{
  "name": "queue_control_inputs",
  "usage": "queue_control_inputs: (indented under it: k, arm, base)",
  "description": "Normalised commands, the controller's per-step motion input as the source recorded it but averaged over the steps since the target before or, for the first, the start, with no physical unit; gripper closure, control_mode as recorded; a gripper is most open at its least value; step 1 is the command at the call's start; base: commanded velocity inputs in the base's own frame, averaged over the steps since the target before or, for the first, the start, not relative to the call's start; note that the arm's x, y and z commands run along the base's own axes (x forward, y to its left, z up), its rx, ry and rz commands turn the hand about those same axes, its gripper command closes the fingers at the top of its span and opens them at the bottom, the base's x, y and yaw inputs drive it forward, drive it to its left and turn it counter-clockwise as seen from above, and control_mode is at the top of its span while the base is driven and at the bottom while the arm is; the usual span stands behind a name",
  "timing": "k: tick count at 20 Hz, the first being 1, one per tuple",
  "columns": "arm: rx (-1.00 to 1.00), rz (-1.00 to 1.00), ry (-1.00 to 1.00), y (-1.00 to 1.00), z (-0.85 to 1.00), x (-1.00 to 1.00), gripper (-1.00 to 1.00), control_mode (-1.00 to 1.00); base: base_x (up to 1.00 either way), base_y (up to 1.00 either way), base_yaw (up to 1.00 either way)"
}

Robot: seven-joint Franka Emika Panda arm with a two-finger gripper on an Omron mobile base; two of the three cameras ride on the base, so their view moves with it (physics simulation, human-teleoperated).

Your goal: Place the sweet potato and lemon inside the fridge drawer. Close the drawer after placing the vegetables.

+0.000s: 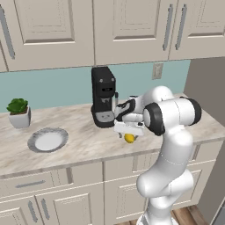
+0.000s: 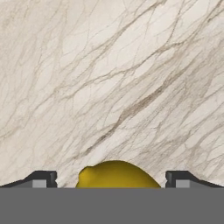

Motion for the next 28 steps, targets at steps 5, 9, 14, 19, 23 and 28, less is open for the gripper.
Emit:
queue_control_inputs:
  k: [5,9,14,19,23,28]
  arm:
    - [0.00,0.00,0.00,0.00,-0.26,-0.26,-1.00,-1.00]
    - [0.00,0.00,-0.04,0.00,-0.29,-0.43,-1.00,-1.00]
    - [0.01,0.00,-0.13,0.00,-0.24,-0.81,1.00,-1.00]
    - [0.03,0.00,-0.15,0.00,0.03,-0.72,1.00,-1.00]
    - [0.00,0.00,-0.22,0.01,0.68,-0.52,1.00,-1.00]
    - [0.00,0.00,-0.29,0.00,1.00,-0.41,1.00,-1.00]
  base:
    - [0.00,0.00,0.00]
    - [0.00,0.00,0.00]
    - [0.00,0.00,0.00]
    - [0.00,0.00,0.00]
    - [0.00,0.00,0.00]
    - [0.00,0.00,0.00]
